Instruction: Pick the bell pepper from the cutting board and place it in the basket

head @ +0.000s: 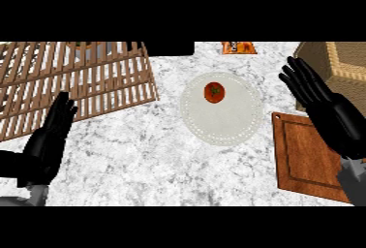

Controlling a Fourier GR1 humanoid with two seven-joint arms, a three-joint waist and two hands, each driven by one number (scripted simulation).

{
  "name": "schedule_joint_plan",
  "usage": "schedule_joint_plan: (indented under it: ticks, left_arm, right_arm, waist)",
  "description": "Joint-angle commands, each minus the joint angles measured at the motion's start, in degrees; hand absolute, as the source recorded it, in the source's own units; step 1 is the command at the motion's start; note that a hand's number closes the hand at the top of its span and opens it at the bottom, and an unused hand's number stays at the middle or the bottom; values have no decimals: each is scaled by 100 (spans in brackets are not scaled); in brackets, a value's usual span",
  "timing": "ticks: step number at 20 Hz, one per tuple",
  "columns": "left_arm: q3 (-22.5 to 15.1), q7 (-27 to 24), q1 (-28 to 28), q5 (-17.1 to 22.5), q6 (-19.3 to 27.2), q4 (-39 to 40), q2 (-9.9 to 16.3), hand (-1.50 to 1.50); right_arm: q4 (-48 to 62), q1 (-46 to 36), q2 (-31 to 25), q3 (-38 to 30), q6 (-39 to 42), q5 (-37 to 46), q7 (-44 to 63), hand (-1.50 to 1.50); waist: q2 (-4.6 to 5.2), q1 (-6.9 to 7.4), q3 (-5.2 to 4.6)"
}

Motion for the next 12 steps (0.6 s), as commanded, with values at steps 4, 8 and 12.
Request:
schedule_joint_plan:
  ticks: [4,8,12]
  left_arm:
    - [307,459,-50,77,-66,165,382,0]
    - [265,775,-245,270,-378,560,437,0]
    - [401,696,-468,504,-848,1056,384,0]
  right_arm:
    - [854,310,-754,-2363,630,-946,-1537,150]
    - [1260,567,-1512,-1994,1241,794,-2742,150]
    - [1606,752,-635,-1523,-299,2375,-3962,-150]
  waist:
    - [307,-155,-37]
    - [451,-102,-43]
    - [397,113,-75]
